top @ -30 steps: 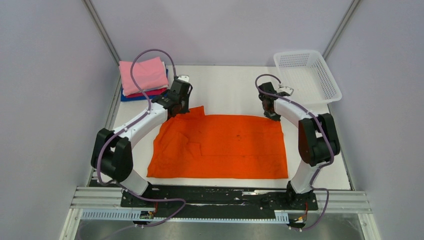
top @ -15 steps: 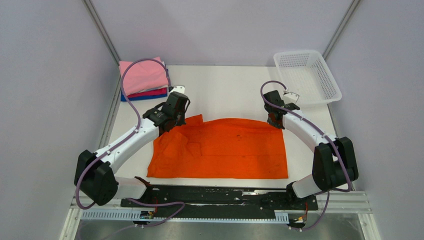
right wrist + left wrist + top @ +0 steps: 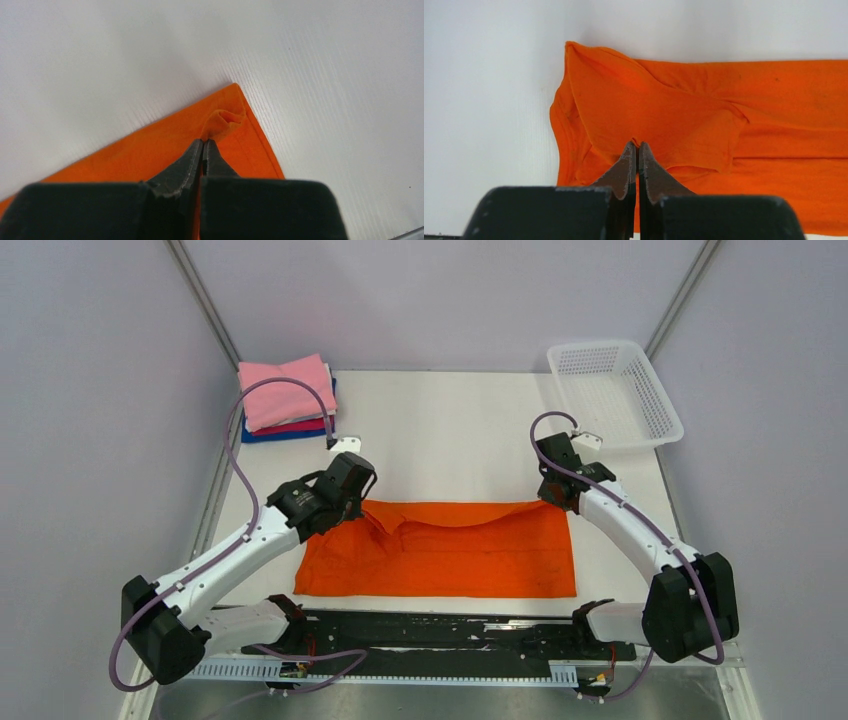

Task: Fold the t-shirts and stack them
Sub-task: Fold the other side of the tshirt into a rectangle

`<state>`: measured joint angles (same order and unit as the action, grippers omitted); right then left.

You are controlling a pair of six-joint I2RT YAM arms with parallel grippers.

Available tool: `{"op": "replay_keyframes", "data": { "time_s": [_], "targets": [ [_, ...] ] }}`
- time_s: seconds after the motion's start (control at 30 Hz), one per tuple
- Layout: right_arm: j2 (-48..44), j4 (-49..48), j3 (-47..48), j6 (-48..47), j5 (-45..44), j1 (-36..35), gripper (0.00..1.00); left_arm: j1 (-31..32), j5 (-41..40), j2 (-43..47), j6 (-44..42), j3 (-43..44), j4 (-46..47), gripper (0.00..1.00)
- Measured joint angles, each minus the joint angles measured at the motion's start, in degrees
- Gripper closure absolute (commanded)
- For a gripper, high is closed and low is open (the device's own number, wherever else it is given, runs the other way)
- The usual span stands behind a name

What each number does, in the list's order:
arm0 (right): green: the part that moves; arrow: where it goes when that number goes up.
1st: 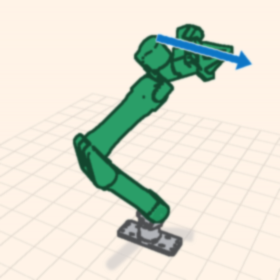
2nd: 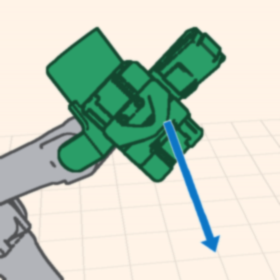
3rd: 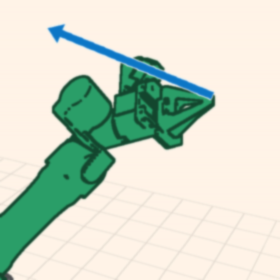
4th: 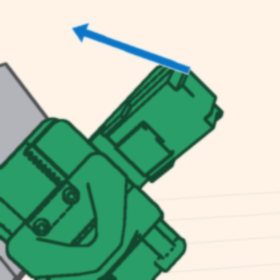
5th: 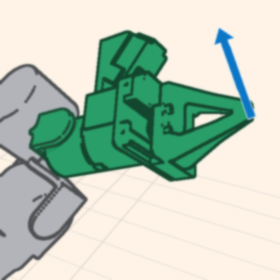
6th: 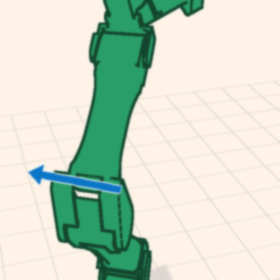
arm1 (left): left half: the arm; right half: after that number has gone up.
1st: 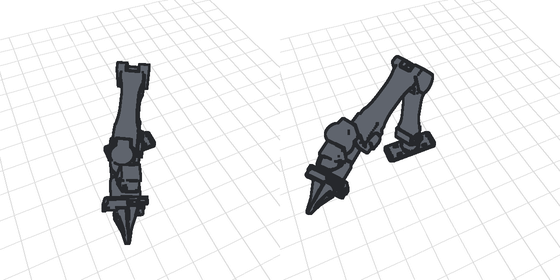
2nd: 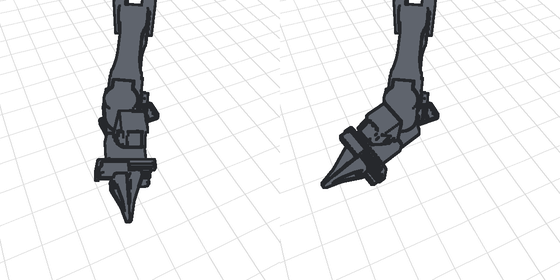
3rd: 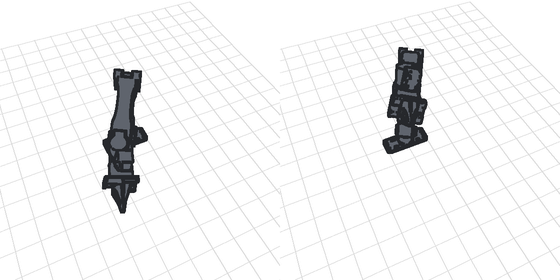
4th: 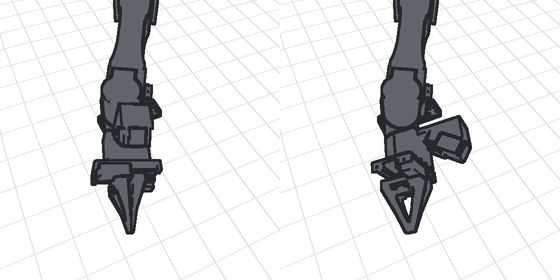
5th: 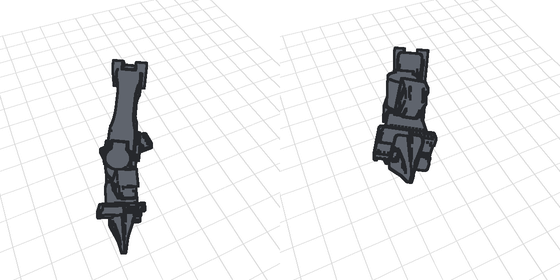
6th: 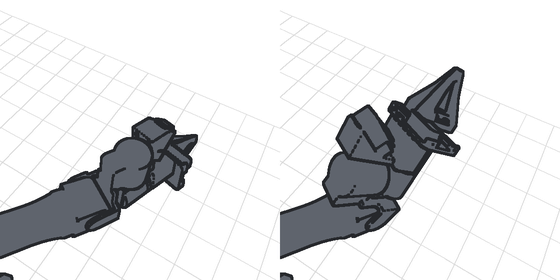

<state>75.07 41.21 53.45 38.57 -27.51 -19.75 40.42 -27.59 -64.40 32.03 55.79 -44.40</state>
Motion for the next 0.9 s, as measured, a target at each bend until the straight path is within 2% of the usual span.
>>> {"op": "replay_keyframes", "data": {
  "time_s": [0.57,0.6,0.63,0.7,0.73,0.77,0.8,0.87,0.9],
  "targets": [
    [-3.6,1.2,-3.7,-1.2,3.7,-0.1,0.97,7.7,-2.3,1.9,12.2,-1.2,-14.7,0.99],
    [-3.7,1.2,-4.2,-1.2,4.0,-0.1,0.97,8.0,-2.0,1.9,12.9,-1.9,-15.0,0.97],
    [-3.8,1.2,-4.7,-1.2,4.1,-0.1,0.95,8.3,-1.6,1.8,13.9,-2.8,-15.4,0.89],
    [-3.9,1.4,-6.2,-1.1,4.1,-0.1,0.94,8.7,-0.9,1.8,15.3,-4.7,-16.1,0.81],
    [-3.9,1.4,-6.8,-1.0,4.1,-0.1,0.92,8.9,-0.2,1.8,16.2,-5.7,-16.5,0.76],
    [-3.8,1.7,-7.4,-0.9,4.1,-0.1,0.89,9.0,0.4,1.7,16.8,-6.4,-16.9,0.66],
    [-3.8,2.0,-7.7,-0.5,4.2,-0.1,0.86,9.0,1.1,1.7,17.4,-7.0,-17.3,0.63],
    [-3.8,2.9,-8.2,0.6,4.4,-0.1,0.69,9.4,2.6,1.7,18.5,-7.9,-18.0,0.45],
    [-3.8,3.3,-8.3,1.3,4.5,-0.1,0.54,9.6,3.6,1.9,19.1,-8.3,-18.1,0.39]
  ]
}}
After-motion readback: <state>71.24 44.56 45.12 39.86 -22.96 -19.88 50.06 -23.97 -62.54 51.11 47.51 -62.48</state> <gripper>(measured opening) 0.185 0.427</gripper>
